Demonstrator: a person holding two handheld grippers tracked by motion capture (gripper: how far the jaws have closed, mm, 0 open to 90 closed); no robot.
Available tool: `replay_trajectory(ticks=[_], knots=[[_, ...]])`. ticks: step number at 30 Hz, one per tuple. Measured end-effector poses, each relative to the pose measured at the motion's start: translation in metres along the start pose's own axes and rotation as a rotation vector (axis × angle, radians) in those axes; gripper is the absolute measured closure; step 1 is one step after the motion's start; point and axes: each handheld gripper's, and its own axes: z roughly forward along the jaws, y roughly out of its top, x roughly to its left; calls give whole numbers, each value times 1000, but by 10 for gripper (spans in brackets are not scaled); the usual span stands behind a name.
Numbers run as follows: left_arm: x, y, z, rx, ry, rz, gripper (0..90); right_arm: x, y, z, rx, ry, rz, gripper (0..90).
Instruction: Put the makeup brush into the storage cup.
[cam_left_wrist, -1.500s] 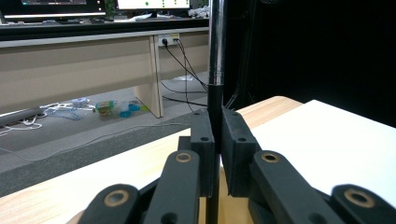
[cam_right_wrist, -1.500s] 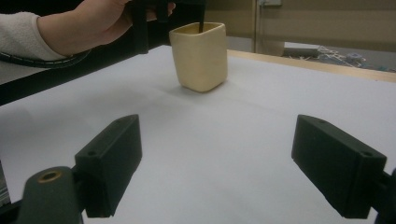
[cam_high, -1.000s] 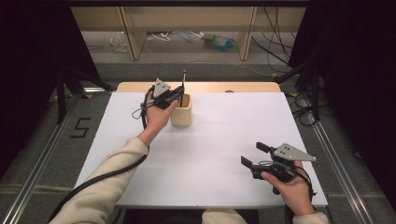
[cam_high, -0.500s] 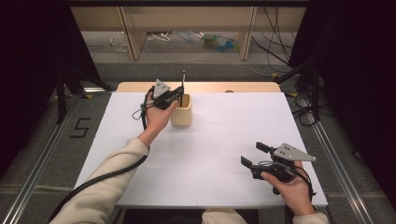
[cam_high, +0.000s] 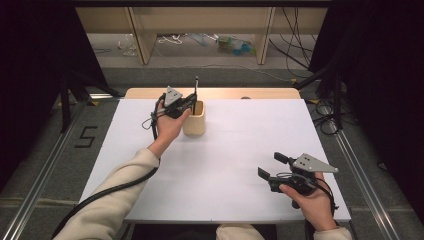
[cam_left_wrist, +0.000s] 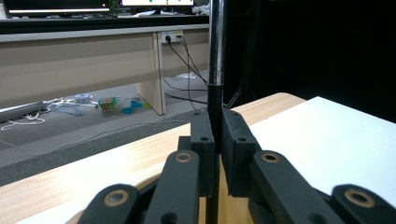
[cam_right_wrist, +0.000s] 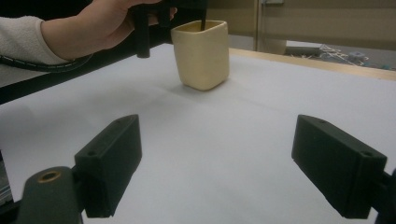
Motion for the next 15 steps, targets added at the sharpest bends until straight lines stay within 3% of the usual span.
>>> replay_trajectory(ticks=[15], knots=[[-1, -2, 0, 2, 3, -8, 838, 0, 0, 0, -1, 2, -3, 172]])
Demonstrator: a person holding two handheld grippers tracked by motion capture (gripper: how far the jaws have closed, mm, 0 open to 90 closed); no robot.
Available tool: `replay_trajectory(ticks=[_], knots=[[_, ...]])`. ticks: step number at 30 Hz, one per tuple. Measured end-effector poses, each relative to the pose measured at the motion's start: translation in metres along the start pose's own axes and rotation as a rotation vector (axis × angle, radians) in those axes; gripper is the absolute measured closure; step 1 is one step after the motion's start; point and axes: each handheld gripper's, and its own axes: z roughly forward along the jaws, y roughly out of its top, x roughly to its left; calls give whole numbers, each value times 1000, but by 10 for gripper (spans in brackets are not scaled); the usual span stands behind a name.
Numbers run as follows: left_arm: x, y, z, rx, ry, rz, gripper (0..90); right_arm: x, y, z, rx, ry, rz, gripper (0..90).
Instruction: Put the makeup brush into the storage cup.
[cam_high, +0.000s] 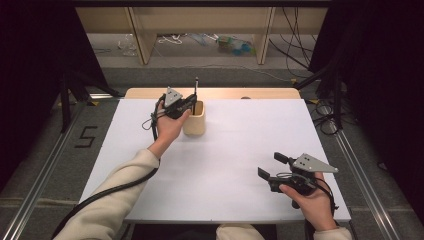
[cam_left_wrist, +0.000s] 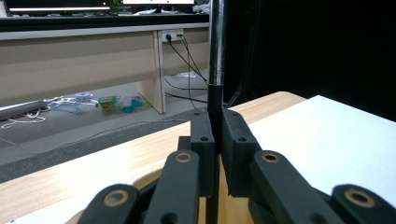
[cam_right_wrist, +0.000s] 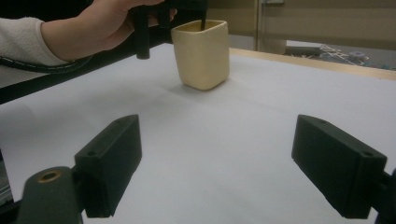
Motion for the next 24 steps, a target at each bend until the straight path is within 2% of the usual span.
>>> replay_trajectory(ticks=[24], knots=[[1, -3, 0, 11, 6, -4, 837, 0, 0, 0, -1, 1, 2, 172]])
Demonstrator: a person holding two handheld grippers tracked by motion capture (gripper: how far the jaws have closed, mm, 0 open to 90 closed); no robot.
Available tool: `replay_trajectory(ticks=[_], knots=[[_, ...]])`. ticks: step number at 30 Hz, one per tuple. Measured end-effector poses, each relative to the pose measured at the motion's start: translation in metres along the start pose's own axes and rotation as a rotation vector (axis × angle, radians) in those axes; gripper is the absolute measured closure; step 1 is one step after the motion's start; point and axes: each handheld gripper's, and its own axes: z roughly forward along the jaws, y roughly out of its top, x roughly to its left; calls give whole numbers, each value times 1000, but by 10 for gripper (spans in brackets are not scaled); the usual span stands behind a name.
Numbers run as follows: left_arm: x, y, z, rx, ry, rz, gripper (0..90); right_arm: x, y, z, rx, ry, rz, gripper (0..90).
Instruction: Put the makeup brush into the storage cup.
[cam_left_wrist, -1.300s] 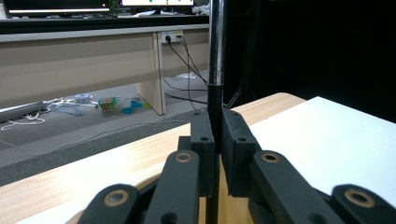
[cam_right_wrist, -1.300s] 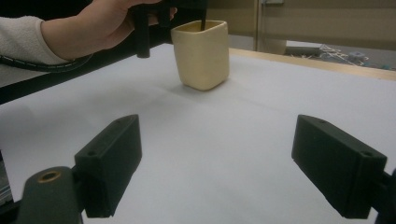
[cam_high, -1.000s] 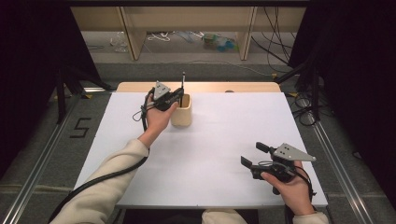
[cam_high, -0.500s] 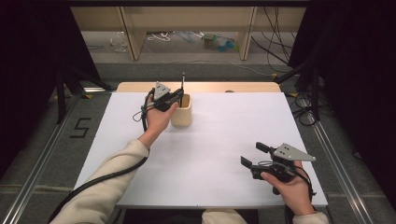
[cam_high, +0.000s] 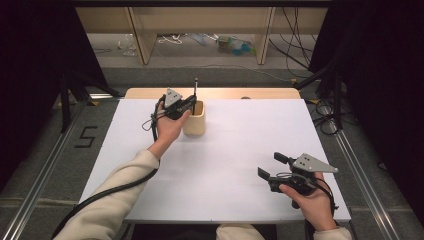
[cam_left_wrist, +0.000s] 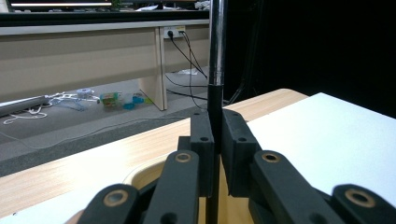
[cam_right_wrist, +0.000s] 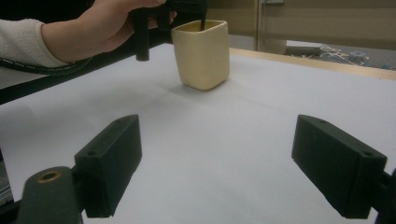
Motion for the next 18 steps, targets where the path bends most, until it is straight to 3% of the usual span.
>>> replay_trajectory(ticks=[18], knots=[[1, -2, 0, 1, 6, 5, 836, 0, 0, 0, 0, 0, -1, 171]])
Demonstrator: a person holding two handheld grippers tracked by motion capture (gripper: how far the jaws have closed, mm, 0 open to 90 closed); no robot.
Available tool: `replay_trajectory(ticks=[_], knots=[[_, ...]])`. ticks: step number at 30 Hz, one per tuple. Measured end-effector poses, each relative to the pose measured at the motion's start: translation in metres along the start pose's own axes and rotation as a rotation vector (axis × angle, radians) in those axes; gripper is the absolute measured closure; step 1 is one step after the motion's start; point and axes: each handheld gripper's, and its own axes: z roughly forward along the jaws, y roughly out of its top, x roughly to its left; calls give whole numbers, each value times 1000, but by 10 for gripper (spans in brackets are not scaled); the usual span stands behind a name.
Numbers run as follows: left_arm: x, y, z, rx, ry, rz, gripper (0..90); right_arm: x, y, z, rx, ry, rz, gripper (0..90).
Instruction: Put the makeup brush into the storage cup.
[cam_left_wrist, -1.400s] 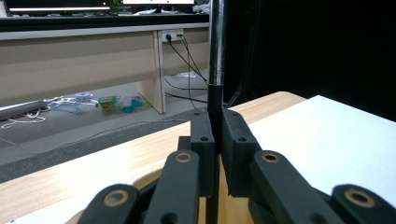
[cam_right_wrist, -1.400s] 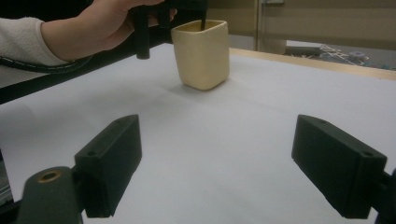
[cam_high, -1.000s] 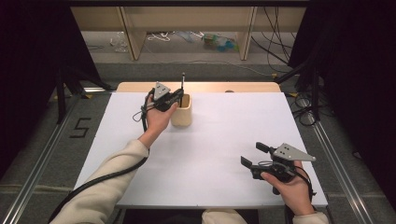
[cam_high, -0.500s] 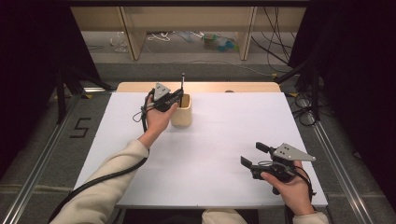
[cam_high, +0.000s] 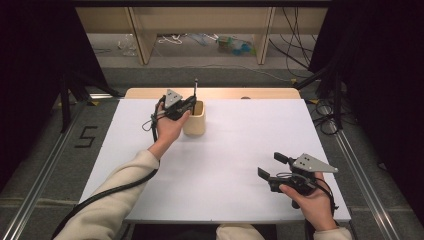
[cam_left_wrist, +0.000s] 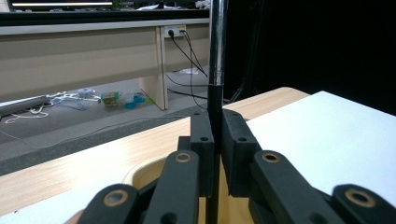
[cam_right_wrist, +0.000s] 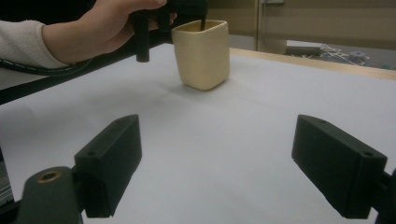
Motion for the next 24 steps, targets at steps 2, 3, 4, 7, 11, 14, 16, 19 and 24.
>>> replay_trajectory(ticks=[2, 3, 4, 7, 11, 14, 16, 19, 24], knots=[[0, 0, 0, 0, -1, -5, 836, 0, 0, 0, 0, 1, 1, 171], [0, 0, 0, 0, -1, -5, 836, 0, 0, 0, 0, 1, 1, 171], [0, 0, 0, 0, -1, -5, 836, 0, 0, 0, 0, 1, 1, 171], [1, 0, 0, 5, -2, -10, 835, 0, 0, 0, 0, 1, 1, 171], [2, -1, -1, -15, -19, -30, 765, 0, 0, 0, 0, 2, 2, 169], [2, 1, -1, -39, -32, -59, 421, 0, 0, 0, -2, 2, -5, 168], [1, 4, -3, -56, -27, -57, 283, 0, 0, 0, -1, 5, -1, 168], [1, 6, -4, -56, 2, -30, 174, 0, 0, 0, 0, 6, -1, 167], [3, 5, -5, -56, 4, -19, 118, 1, 0, 1, 0, 9, 1, 167]])
